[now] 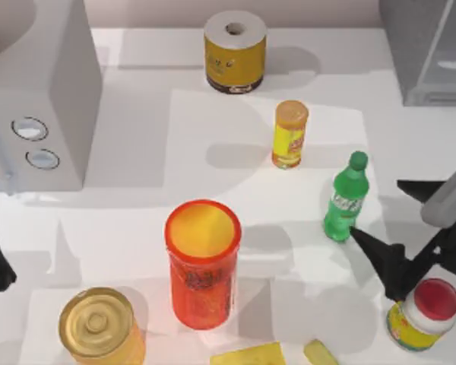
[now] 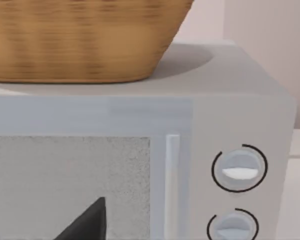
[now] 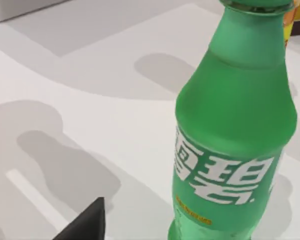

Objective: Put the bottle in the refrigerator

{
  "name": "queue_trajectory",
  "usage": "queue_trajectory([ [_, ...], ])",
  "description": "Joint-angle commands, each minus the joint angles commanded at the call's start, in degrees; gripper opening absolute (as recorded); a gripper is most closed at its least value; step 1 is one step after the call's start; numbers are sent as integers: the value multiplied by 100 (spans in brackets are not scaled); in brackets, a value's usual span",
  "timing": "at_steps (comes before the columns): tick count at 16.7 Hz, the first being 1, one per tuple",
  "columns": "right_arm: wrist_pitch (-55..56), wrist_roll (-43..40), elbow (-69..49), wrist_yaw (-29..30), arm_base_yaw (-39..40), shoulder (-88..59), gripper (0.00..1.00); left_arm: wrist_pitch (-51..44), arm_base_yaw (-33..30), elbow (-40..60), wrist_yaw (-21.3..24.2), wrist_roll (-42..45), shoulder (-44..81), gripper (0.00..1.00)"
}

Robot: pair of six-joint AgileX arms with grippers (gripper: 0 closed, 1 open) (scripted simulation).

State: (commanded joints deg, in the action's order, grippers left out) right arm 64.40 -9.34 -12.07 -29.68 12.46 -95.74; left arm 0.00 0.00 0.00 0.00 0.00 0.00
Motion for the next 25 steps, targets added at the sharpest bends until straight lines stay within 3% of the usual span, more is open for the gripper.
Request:
queue_trajectory([
  [10,-53,102,-509,8,17,-354,100,0,0,0,0,0,0,100],
  [17,396,239,-1101,632,642,-1410,100,0,0,0,0,0,0,100],
  [21,420,246,-1095,659,677,-1433,100,0,0,0,0,0,0,100],
  [25,420,246,-1095,659,677,-1433,70,0,0,0,0,0,0,100],
])
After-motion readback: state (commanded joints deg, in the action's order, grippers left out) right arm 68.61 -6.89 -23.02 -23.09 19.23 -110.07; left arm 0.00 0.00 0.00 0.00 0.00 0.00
